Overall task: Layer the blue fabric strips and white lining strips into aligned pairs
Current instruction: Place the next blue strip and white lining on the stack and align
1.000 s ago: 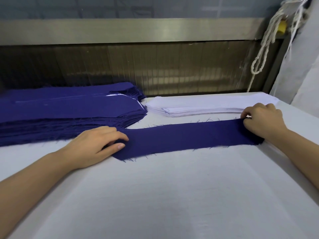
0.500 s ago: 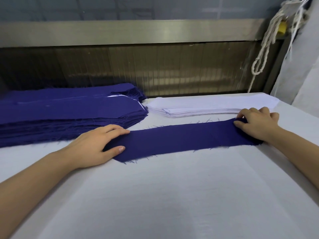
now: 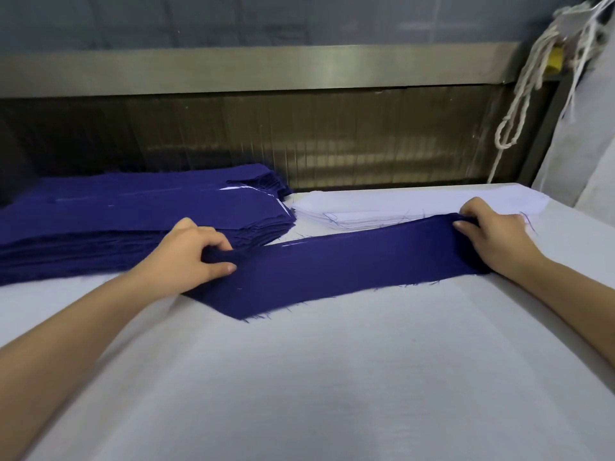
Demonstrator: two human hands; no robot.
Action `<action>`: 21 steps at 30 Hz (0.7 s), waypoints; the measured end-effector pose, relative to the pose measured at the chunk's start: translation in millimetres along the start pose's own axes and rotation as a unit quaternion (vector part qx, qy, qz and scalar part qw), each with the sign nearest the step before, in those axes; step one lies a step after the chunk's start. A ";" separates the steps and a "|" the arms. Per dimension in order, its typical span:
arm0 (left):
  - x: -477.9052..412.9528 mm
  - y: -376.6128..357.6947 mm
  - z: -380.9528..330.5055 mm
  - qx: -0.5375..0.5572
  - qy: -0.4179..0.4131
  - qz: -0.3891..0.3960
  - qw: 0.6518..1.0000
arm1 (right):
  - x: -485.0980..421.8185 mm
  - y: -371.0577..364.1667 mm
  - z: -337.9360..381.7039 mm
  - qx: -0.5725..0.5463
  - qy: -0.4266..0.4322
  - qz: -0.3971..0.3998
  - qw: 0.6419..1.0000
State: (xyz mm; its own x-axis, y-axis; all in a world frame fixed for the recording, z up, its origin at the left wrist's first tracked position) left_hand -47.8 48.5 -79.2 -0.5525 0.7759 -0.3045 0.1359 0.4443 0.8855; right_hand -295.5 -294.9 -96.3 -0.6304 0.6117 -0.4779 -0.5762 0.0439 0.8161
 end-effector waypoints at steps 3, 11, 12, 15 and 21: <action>-1.8 14.8 6.3 0.131 0.057 -0.027 0.989 | -2.4 0.8 4.3 -0.056 0.004 0.014 0.998; -9.5 40.2 48.3 0.350 0.204 -0.172 0.898 | -24.0 -8.0 42.0 -0.223 -0.054 0.025 0.973; -11.2 43.2 55.9 0.317 0.220 -0.178 0.905 | -28.4 -12.0 49.5 -0.262 -0.077 0.032 0.961; -17.2 59.1 81.2 0.214 0.262 -0.182 0.923 | -44.9 -24.1 77.3 -0.325 -0.108 0.070 0.937; -20.6 103.9 121.9 0.028 0.261 -0.205 0.943 | -74.9 -45.7 143.1 -0.333 -0.078 0.135 0.930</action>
State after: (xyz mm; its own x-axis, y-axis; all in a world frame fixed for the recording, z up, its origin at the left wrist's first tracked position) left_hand 77.9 133.3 -23.7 -0.8959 0.2138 -0.3893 -0.1417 0.6931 0.7068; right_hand -147.5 -229.8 -51.3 -0.7456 0.6387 -0.1901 -0.6353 -0.5951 0.4923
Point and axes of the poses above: each hand's wrist, its own x-axis away from the middle knuckle, its own y-axis out of the back of the hand, z = x × y, the point moved 3 cm from there along -x, towards the middle knuckle, and after that the axes turned 3 degrees about x, right-handed, at the moved point
